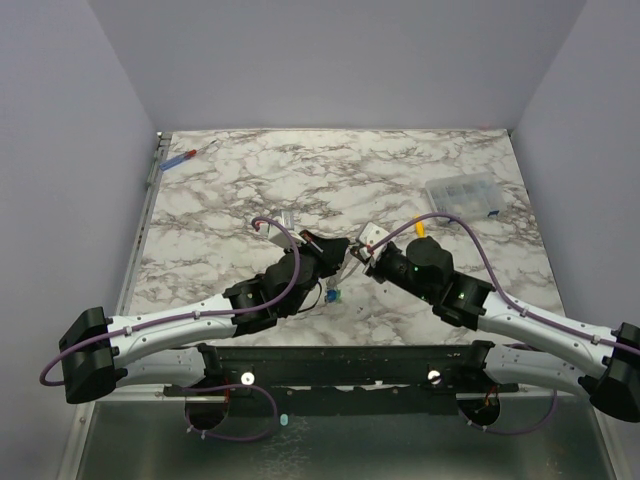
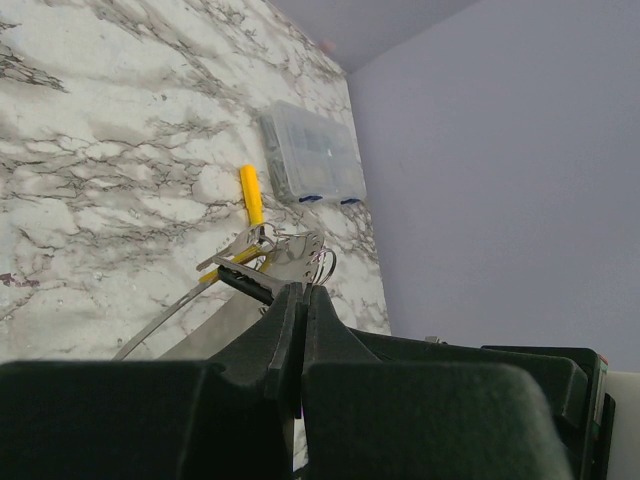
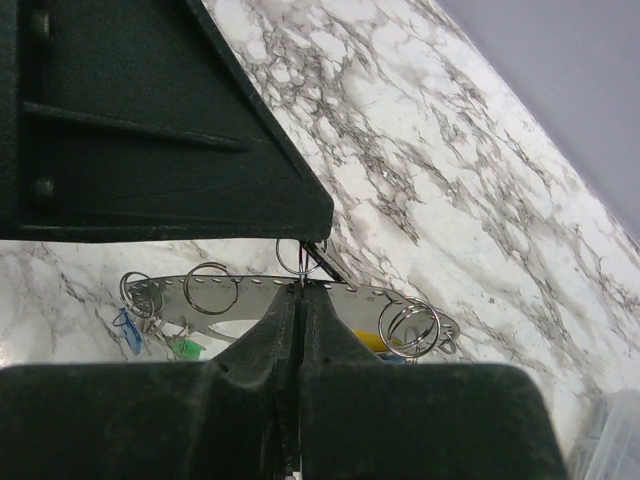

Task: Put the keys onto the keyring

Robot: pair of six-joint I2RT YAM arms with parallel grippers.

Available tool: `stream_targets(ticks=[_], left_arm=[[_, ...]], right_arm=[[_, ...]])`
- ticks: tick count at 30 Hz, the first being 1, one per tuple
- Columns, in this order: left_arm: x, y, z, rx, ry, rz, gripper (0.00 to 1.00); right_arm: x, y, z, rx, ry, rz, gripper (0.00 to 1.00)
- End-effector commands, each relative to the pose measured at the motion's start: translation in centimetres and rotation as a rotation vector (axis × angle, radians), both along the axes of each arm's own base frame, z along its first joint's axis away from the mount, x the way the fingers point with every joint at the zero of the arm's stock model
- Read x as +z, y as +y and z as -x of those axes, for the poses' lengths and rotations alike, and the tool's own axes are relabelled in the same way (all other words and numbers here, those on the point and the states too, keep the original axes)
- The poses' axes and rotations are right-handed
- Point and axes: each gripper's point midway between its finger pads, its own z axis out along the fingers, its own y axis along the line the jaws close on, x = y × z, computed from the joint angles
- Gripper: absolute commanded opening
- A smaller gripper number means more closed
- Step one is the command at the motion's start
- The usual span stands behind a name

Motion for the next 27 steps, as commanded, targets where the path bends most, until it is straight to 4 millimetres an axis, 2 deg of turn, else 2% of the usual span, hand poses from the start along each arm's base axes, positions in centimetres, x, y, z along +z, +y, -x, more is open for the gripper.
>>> stream_targets(ticks=[1,21,27], left_arm=[[-1.5,0.5,0.0,0.014,0.007,-0.064,0.0],[-2.1,1.3,-0.2,0.042,0.005,-0.118,0.0],[-1.7,1.4,-0.3,0.045,0.001,-0.114,0.0]], right_arm=[[3.7,-0.1,-0.4,-0.015,-0.068,-0.066,0.01],[4.5,-0.2,0.0,0.003,-0.074,-0.074,0.01],[3.3,0.1,0.0,0.025,-0.071,-0.013,0.01]])
